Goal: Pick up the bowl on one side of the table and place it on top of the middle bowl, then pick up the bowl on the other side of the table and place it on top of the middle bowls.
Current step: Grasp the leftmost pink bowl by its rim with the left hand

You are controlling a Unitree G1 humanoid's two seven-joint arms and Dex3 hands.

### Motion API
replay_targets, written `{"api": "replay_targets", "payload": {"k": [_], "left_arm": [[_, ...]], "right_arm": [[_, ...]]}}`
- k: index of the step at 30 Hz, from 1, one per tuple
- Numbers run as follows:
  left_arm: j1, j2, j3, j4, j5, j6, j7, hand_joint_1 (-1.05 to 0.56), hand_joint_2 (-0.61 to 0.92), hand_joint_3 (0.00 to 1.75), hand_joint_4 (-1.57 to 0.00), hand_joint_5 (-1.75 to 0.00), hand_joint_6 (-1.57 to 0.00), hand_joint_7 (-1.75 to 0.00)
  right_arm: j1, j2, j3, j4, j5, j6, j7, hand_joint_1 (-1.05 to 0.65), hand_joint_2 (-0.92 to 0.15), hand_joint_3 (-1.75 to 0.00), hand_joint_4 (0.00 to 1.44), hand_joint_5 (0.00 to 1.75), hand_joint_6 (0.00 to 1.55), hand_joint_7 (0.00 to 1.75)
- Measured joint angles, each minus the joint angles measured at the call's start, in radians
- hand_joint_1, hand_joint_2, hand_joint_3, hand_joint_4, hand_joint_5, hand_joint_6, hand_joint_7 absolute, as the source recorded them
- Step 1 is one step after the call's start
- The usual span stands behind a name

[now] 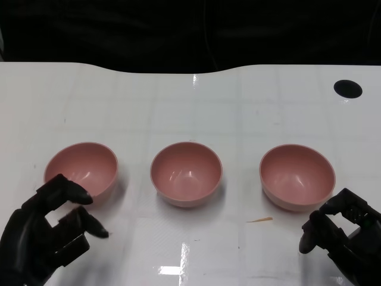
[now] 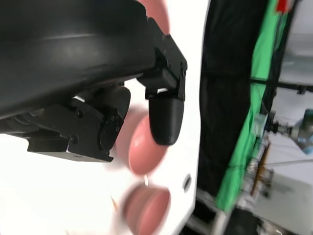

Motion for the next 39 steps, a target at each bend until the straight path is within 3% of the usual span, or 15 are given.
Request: {"api": "replay_targets", "payload": {"k": [1,3,5,6,8,10,12,17,21,30,39], "left_arm": [[0.000,-0.005,-0.006,0.000,0.029,-0.034,0.014,0.08,0.61,1.08,-0.27,-1.58,-0.41,-1.32],[0.007,0.000,-0.038,0.001,0.175,-0.138,0.068,-0.05,0.69,0.68,-0.29,-1.23,-0.44,-0.88],[0.017,0.023,-0.073,0.001,0.346,-0.254,0.131,-0.15,0.83,0.30,-0.30,-1.00,-0.55,-0.55],[0.024,0.040,-0.087,0.001,0.433,-0.311,0.162,-0.18,0.87,0.20,-0.31,-0.93,-0.59,-0.46],[0.033,0.072,-0.106,0.003,0.555,-0.396,0.208,-0.24,0.89,0.12,-0.34,-0.86,-0.62,-0.39],[0.035,0.096,-0.119,-0.007,0.695,-0.404,0.256,-0.44,0.87,0.03,-0.58,-0.43,-0.77,-0.15],[0.038,0.131,-0.129,-0.024,0.871,-0.395,0.301,-0.55,0.84,0.01,-0.67,-0.24,-0.80,-0.05],[0.013,0.253,-0.177,-0.059,1.305,-0.304,0.365,-0.72,0.83,0.00,-0.67,-0.09,-0.77,0.00],[-0.064,0.316,-0.216,-0.043,1.459,-0.208,0.332,-0.74,0.85,0.01,-0.60,-0.03,-0.70,0.00],[-0.213,0.416,-0.303,0.136,1.443,-0.195,0.217,-0.75,0.89,0.01,-0.52,0.00,-0.62,0.00],[-0.314,0.424,-0.378,0.275,1.374,-0.187,0.204,-0.74,0.92,0.03,-0.49,0.00,-0.58,0.00]], "right_arm": [[0.000,0.000,0.000,0.000,0.000,0.000,0.001,-0.11,-0.77,-0.61,0.92,1.42,0.90,1.06],[0.000,0.000,0.000,0.000,0.000,0.000,0.002,-0.11,-0.77,-0.60,0.93,1.41,0.91,1.06],[0.000,0.000,0.000,0.000,0.000,0.001,0.001,-0.10,-0.77,-0.60,0.94,1.41,0.92,1.05],[0.000,0.000,0.000,0.000,0.000,0.003,0.001,-0.10,-0.77,-0.60,0.94,1.41,0.92,1.05],[0.000,-0.001,-0.002,0.000,0.000,0.005,-0.001,-0.10,-0.77,-0.60,0.94,1.40,0.92,1.05],[0.000,-0.001,-0.001,0.000,0.000,0.005,-0.001,-0.10,-0.77,-0.60,0.94,1.40,0.92,1.05],[0.000,-0.001,0.000,0.000,0.000,0.005,-0.001,-0.10,-0.77,-0.61,0.94,1.40,0.92,1.05],[0.000,-0.001,0.000,0.000,0.000,0.005,-0.001,-0.10,-0.77,-0.61,0.93,1.41,0.91,1.06],[-0.001,-0.001,-0.002,0.001,0.003,0.005,0.002,-0.10,-0.77,-0.60,0.93,1.41,0.91,1.05],[-0.001,-0.001,-0.001,0.000,0.001,0.005,0.002,-0.10,-0.78,-0.59,0.93,1.41,0.91,1.05],[0.001,0.000,0.000,-0.001,0.000,0.005,-0.001,-0.10,-0.79,-0.58,0.93,1.42,0.92,1.06]]}}
